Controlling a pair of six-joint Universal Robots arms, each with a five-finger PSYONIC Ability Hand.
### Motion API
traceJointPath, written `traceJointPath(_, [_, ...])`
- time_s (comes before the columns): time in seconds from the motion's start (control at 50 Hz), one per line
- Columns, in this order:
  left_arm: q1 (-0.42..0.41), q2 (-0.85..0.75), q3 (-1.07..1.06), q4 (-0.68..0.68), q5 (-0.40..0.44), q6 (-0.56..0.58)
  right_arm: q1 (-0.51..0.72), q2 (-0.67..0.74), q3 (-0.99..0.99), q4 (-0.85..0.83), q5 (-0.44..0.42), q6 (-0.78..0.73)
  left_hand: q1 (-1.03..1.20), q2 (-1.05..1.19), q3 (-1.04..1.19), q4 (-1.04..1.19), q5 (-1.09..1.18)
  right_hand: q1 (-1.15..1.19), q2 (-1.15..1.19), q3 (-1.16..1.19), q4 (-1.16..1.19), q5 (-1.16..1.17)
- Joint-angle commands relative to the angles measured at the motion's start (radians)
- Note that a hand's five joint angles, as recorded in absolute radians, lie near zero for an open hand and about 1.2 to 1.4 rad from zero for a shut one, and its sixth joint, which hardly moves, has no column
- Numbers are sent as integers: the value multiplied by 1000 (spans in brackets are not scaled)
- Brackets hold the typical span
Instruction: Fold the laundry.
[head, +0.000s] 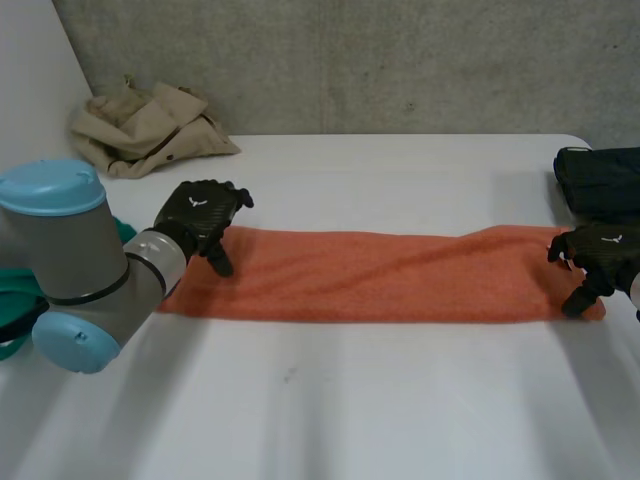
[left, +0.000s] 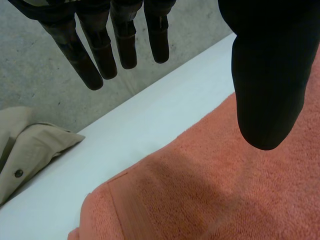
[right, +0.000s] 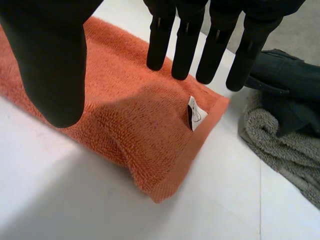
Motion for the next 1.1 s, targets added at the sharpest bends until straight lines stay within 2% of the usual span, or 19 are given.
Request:
traceJointPath(0.02, [-11,23,-11,0,0,-12,-25,-5,-3,29,12,37,6,-1,-3,2,9,-28,-19,-22,-23,-7])
traceJointPath(0.24, [-9,29,-12,0,0,-15,-42,49,6,27,9,-64,0,-7,-9,-4,4,80,90,87,85,102])
traceJointPath(0.38, [-9,26,-12,1,0,-15,-34,90,8,-23,9,-76,0,-7,-9,-4,4,148,157,154,152,169])
traceJointPath(0.44, [-11,25,-12,1,0,-15,-40,97,6,-75,18,-69,0,-7,-9,-4,4,871,880,877,876,892])
traceJointPath(0.46, [-11,26,-12,1,0,-15,-45,94,5,-87,30,-64,0,-7,-9,-4,4,874,883,880,878,895])
traceJointPath(0.54, [-9,31,-14,0,0,-15,-86,69,-3,-124,102,-63,0,-7,-9,-4,4,874,883,880,878,895])
traceJointPath(0.62, [-8,40,-15,0,0,-15,-146,81,-27,-134,125,-99,-3,-9,-12,-7,1,874,883,880,878,895])
traceJointPath(0.66, [-6,45,-17,0,0,-15,-177,113,-46,-132,130,-144,-3,-9,-12,-7,1,874,883,880,878,895])
traceJointPath(0.76, [0,72,-18,0,0,-9,-263,187,-133,-105,165,-367,-6,-12,-15,-10,-2,874,883,880,878,895])
traceJointPath(0.82, [4,82,-23,1,5,-10,-257,193,-147,-72,167,-403,-6,-12,-15,-10,-2,874,883,880,878,895])
traceJointPath(0.86, [4,88,-23,1,3,-13,-221,183,-152,-57,150,-365,-9,-15,-18,-13,-5,874,883,880,878,895])
traceJointPath(0.88, [4,88,-23,1,3,-15,-214,177,-149,-54,144,-340,-9,-15,-18,-13,-5,766,775,772,770,787])
traceJointPath(0.9, [3,88,-23,1,2,-15,-206,164,-146,-52,136,-313,-6,-12,-15,-10,-2,555,565,562,560,577])
traceJointPath(0.92, [0,91,-23,1,0,-13,-194,126,-129,-49,113,-244,-12,-18,-21,-16,-8,242,251,249,247,264])
traceJointPath(0.94, [0,91,-24,1,0,-13,-189,105,-120,-51,99,-209,-12,-18,-21,-16,-8,172,181,179,177,194])
traceJointPath(1.04, [-3,94,-29,1,0,-15,-168,-6,-66,-48,1,-29,-21,-27,-29,-24,-17,101,110,108,106,123])
traceJointPath(1.1, [-5,92,-31,1,0,-15,-148,-14,-40,-45,-60,55,-29,-36,-38,-33,-26,81,90,87,85,102])
